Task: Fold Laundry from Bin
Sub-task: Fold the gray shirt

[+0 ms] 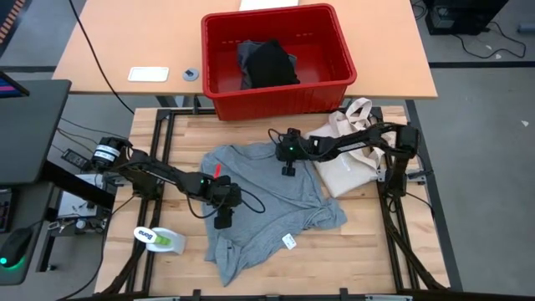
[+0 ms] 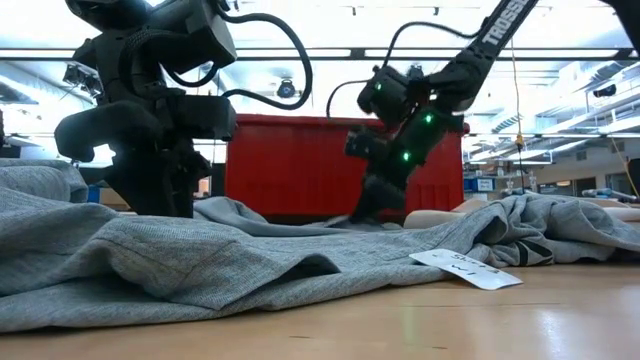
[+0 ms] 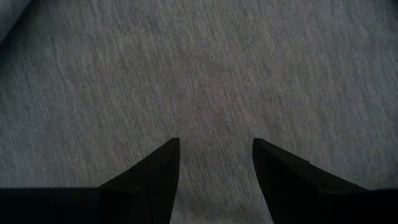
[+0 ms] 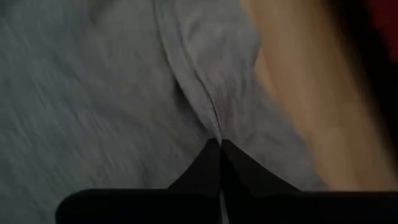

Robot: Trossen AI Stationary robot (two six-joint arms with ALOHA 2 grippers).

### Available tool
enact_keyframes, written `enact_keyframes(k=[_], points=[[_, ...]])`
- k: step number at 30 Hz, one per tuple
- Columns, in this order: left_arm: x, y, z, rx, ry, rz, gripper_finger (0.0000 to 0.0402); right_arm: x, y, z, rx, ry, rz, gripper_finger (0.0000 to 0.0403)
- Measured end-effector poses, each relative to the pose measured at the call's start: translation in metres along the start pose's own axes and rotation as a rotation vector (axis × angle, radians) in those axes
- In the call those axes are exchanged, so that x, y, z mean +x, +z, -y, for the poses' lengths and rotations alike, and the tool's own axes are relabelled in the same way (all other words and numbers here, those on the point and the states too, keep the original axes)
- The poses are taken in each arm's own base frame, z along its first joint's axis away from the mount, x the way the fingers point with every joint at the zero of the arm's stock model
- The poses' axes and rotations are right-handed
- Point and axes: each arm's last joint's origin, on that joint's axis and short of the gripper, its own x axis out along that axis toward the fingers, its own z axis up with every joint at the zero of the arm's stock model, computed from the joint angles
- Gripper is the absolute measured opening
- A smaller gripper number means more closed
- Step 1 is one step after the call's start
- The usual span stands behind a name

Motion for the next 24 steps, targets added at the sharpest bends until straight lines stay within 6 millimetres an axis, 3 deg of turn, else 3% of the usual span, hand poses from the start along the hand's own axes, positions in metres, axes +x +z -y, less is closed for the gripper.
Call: enact_keyframes(k=[4, 24], points=[[0.0, 0.0, 0.0, -0.001, 0.0, 0.0, 0.0205, -0.008, 0.003, 0.005, 0.002, -0.006, 0.007, 0.0011], [-0.001, -0.007, 0.008, 0.008, -0.009, -0.046, 0.0205, -0.011, -0.003, 0.011, 0.044, 0.064, -0.029, 0.0017]])
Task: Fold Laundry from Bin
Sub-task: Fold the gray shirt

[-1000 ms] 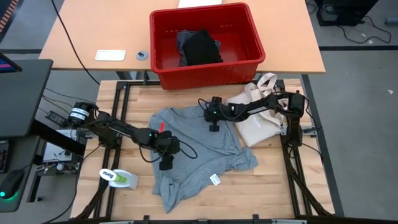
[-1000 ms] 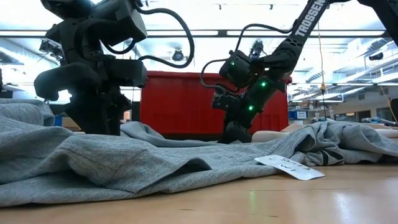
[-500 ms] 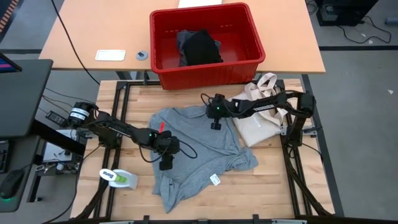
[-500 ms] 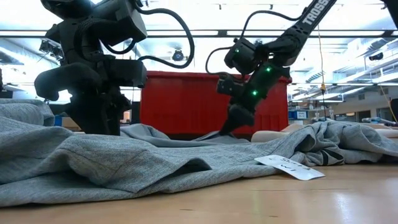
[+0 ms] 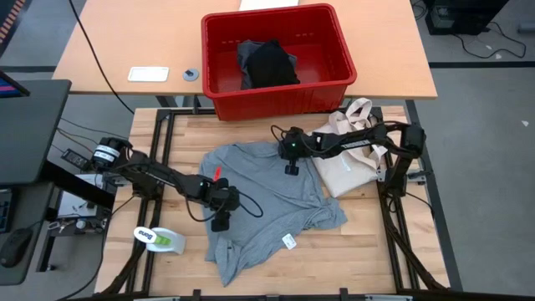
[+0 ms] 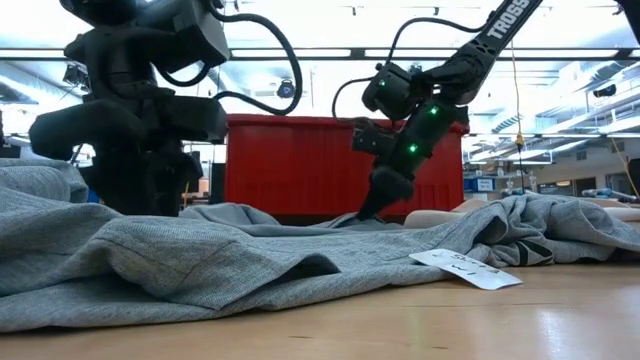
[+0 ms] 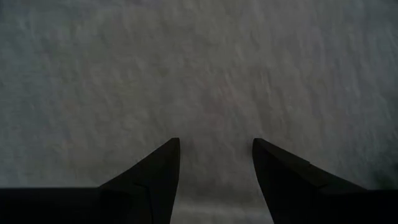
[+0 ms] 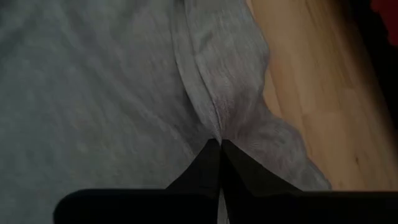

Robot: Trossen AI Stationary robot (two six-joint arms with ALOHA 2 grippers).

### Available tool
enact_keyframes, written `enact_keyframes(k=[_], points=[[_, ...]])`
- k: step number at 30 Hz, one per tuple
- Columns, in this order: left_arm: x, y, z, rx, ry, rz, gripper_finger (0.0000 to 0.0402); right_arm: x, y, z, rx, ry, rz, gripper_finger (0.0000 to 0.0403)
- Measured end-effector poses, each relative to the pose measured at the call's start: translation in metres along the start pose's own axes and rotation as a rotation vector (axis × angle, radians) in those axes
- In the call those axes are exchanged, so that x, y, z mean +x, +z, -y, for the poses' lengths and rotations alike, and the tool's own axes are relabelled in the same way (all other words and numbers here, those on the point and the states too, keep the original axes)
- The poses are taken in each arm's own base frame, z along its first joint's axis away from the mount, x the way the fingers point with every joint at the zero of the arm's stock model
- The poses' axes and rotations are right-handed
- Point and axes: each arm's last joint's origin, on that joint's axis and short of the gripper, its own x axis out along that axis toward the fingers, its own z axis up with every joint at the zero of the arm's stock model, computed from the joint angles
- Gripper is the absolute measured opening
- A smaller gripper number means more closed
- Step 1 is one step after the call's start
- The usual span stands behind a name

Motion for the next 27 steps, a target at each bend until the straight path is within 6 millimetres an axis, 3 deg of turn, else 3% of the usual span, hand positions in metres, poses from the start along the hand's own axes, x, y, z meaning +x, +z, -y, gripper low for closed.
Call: enact_keyframes(k=[11, 21, 27], points=[[-0.001, -0.007, 0.017, 0.015, -0.023, -0.01, 0.0205, -0.014, 0.001, 0.007, 0.045, -0.01, -0.018, 0.0016], [0.003, -0.021, 0.051, -0.001, -0.037, -0.02, 0.0205, -0.015, -0.003, 0.009, 0.056, -0.005, -0.06, 0.0016], [0.004, -0.026, 0.062, 0.013, -0.049, -0.018, 0.0205, -0.028, 0.001, 0.014, 0.087, -0.01, -0.033, 0.0016]])
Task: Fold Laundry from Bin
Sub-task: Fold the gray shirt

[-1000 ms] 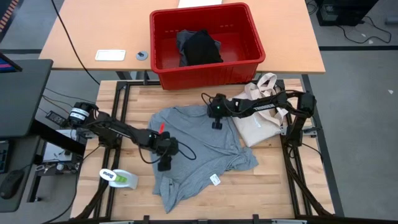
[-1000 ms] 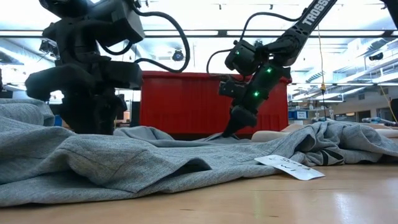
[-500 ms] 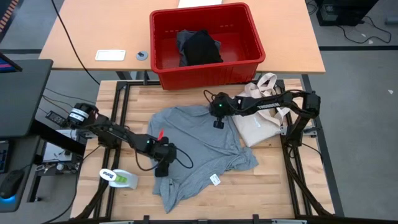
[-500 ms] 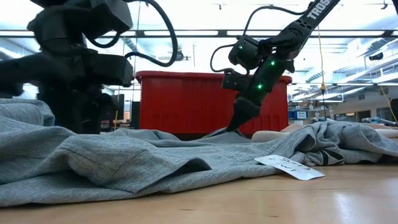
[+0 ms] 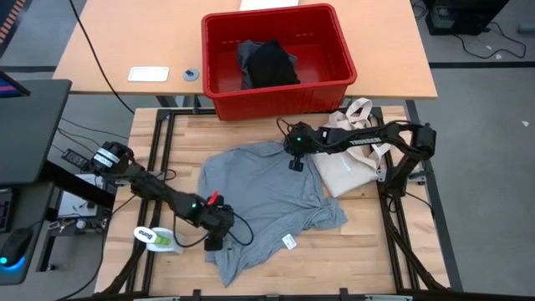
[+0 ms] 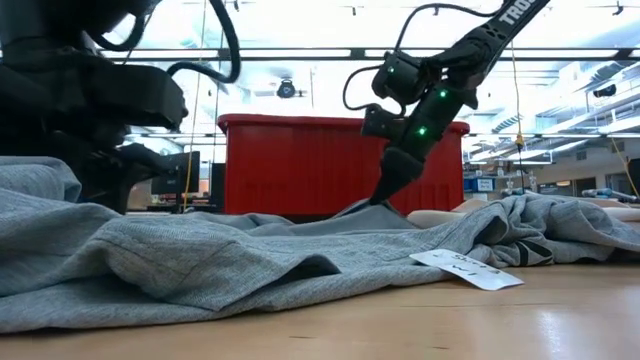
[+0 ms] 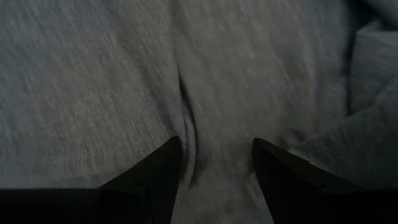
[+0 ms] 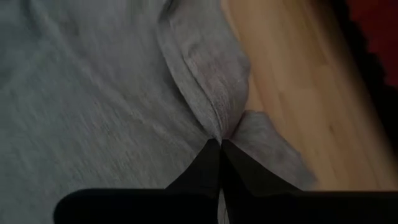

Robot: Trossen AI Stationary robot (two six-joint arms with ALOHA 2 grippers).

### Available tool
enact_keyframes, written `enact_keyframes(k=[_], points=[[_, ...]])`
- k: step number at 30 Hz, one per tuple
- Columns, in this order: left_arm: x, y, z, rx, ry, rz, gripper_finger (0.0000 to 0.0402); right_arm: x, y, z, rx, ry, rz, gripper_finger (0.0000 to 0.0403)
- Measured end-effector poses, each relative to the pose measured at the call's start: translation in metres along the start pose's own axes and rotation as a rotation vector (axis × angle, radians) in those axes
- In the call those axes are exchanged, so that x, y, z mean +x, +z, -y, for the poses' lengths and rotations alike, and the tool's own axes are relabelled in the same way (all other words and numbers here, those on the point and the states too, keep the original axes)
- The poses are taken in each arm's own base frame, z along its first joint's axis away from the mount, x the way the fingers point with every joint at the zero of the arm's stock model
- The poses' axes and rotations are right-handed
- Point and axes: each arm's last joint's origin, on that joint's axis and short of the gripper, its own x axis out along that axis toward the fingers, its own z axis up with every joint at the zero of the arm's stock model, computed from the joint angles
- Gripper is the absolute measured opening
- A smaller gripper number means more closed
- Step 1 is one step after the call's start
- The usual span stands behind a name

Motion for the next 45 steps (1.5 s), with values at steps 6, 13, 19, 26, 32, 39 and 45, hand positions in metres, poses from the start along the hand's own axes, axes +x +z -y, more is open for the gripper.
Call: enact_keyframes(k=[6, 13, 19, 26, 32, 39, 45], points=[[0.0, -0.004, 0.005, -0.022, -0.002, -0.003, 0.0205, -0.018, 0.004, 0.007, 0.015, 0.008, 0.025, 0.0017], [0.0, -0.008, 0.012, -0.048, -0.005, -0.004, 0.0205, -0.025, 0.003, 0.016, 0.022, -0.001, 0.028, 0.002], [0.0, -0.01, 0.015, -0.061, -0.009, -0.005, 0.0205, -0.034, 0.003, 0.024, 0.044, 0.046, 0.046, 0.002], [0.0, -0.01, 0.014, -0.069, -0.009, -0.006, 0.0205, -0.047, -0.001, 0.031, 0.065, 0.067, 0.03, 0.0026], [-0.001, -0.013, 0.017, -0.058, -0.012, -0.008, 0.0205, -0.055, -0.003, 0.038, 0.069, 0.05, 0.03, 0.0042], [-0.001, -0.014, 0.02, -0.05, -0.017, -0.01, 0.0205, -0.054, -0.005, 0.044, 0.095, 0.049, 0.028, 0.0078], [-0.001, -0.014, 0.02, -0.046, -0.008, -0.003, 0.0205, -0.053, -0.009, 0.025, -0.02, 0.117, -0.054, 0.0111]])
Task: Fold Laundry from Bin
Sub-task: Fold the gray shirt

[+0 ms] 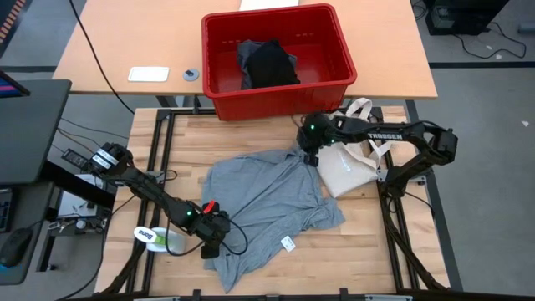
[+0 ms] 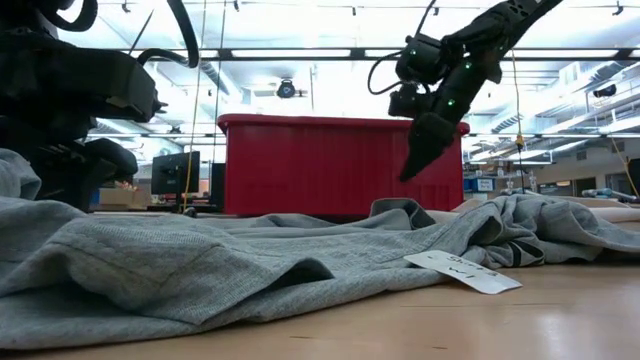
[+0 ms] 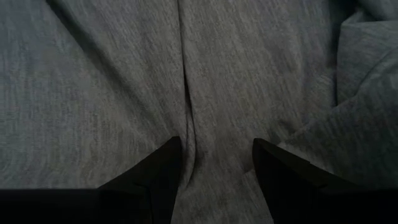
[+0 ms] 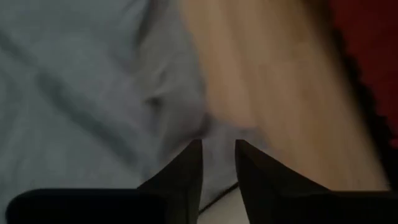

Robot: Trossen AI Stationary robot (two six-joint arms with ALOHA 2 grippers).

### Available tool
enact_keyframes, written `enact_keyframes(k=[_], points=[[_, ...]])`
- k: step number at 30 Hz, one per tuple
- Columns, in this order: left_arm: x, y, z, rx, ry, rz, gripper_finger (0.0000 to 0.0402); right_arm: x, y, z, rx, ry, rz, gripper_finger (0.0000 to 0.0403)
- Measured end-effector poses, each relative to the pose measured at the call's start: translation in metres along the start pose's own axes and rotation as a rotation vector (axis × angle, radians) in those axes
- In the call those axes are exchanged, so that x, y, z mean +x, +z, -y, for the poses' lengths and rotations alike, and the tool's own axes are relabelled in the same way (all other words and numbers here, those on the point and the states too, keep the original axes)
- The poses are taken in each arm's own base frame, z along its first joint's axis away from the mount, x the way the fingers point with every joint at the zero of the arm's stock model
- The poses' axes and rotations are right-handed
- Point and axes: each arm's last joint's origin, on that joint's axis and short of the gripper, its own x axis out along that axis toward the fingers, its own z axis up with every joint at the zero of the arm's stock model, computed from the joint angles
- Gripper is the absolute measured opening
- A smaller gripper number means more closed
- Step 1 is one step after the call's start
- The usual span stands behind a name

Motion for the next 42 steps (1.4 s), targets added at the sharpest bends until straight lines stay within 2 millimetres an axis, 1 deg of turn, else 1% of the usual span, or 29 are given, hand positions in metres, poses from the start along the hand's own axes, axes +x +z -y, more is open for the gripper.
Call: enact_keyframes(k=[5, 8, 10, 13, 16, 23, 29, 31, 38, 42], points=[[0.0, 0.001, -0.002, 0.002, 0.002, 0.0, 0.0205, 0.001, 0.007, -0.025, -0.106, -0.021, -0.002, 0.0162], [0.0, 0.001, -0.002, 0.003, 0.004, 0.004, 0.0205, 0.0, 0.01, -0.037, -0.16, -0.122, -0.012, 0.0198], [0.0, 0.001, -0.002, 0.003, 0.005, 0.005, 0.0205, 0.0, 0.01, -0.043, -0.192, -0.157, -0.031, 0.0219], [0.0, 0.002, -0.001, 0.004, 0.005, 0.007, 0.0205, 0.005, 0.007, -0.05, -0.205, -0.147, 0.001, 0.0237], [0.0, 0.002, -0.002, 0.009, 0.006, 0.009, 0.0205, 0.011, -0.002, -0.054, -0.212, -0.163, 0.006, 0.0239], [0.0, 0.002, -0.002, 0.028, 0.006, 0.011, 0.0205, 0.024, -0.014, -0.052, -0.193, -0.17, 0.029, 0.0229], [0.0, 0.003, -0.002, 0.029, 0.017, 0.027, 0.0205, 0.046, -0.021, -0.043, -0.2, -0.212, -0.026, 0.0212], [0.0, 0.003, -0.002, 0.029, 0.017, 0.03, 0.0205, 0.05, -0.022, -0.042, -0.2, -0.237, -0.036, 0.0195], [0.0, 0.003, -0.001, 0.03, 0.019, 0.029, 0.0205, 0.048, -0.021, -0.039, -0.156, -0.21, -0.013, 0.011], [0.0, 0.003, -0.001, 0.028, 0.019, 0.028, 0.0205, 0.048, -0.024, -0.038, -0.108, -0.202, -0.032, 0.0083]])
